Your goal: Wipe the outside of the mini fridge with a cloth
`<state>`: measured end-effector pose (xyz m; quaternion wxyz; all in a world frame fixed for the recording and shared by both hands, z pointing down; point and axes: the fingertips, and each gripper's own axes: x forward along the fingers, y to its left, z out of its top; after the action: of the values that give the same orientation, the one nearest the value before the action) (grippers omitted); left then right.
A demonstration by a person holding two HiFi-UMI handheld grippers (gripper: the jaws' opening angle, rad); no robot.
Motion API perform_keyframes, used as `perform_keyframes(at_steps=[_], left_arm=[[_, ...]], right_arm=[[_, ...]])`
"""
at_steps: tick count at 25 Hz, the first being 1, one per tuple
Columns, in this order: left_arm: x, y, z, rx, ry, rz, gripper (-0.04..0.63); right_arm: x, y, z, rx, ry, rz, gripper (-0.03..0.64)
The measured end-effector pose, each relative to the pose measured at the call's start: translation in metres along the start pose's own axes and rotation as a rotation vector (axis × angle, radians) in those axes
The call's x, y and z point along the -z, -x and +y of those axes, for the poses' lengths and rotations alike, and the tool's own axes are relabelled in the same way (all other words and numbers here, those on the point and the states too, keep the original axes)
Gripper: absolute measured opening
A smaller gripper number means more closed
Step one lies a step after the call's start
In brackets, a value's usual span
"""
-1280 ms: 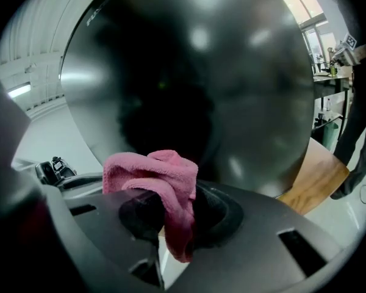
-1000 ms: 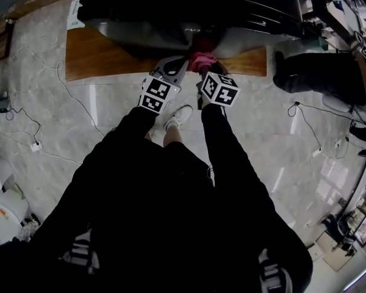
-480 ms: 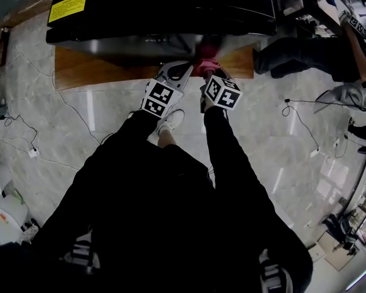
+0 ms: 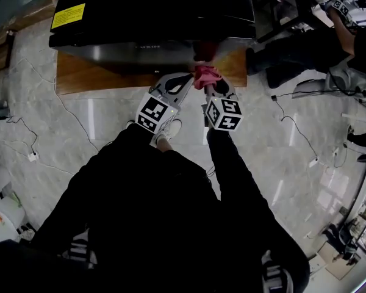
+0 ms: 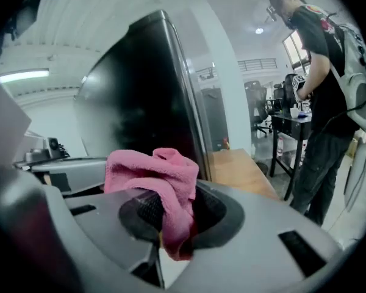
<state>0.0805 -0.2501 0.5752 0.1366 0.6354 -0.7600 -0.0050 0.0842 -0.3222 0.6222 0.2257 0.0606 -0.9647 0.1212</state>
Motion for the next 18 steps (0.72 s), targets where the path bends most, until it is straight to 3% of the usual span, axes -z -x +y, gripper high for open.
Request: perform_keyframes(at_steps=[4,11,14,18], left_arm=[[-0.054,0.038,-0.018,0.029,-0.018,-0.063,0.006],[-0.166,0.089,-0.031,0.031,0.024,-0.140,0.006],[-0.219,0.111,-0.050,0.008,0.026,-0.185,0.006],[-0.267,0.151,-0.025,-0.082,0.016,-0.226,0.006]], right_arm=[[-0.058,0.049,0.033,-0.124,0.047,-0.148,0.087],[-0.172,0.111,0.075,-0.281,0.166,-0.358,0.087],[-0.216,0.147,0.089,-0.319,0.232,-0.414,0.087],[-0.255,0.147,0.124,-0.361,0.323,-0.440,0.087]])
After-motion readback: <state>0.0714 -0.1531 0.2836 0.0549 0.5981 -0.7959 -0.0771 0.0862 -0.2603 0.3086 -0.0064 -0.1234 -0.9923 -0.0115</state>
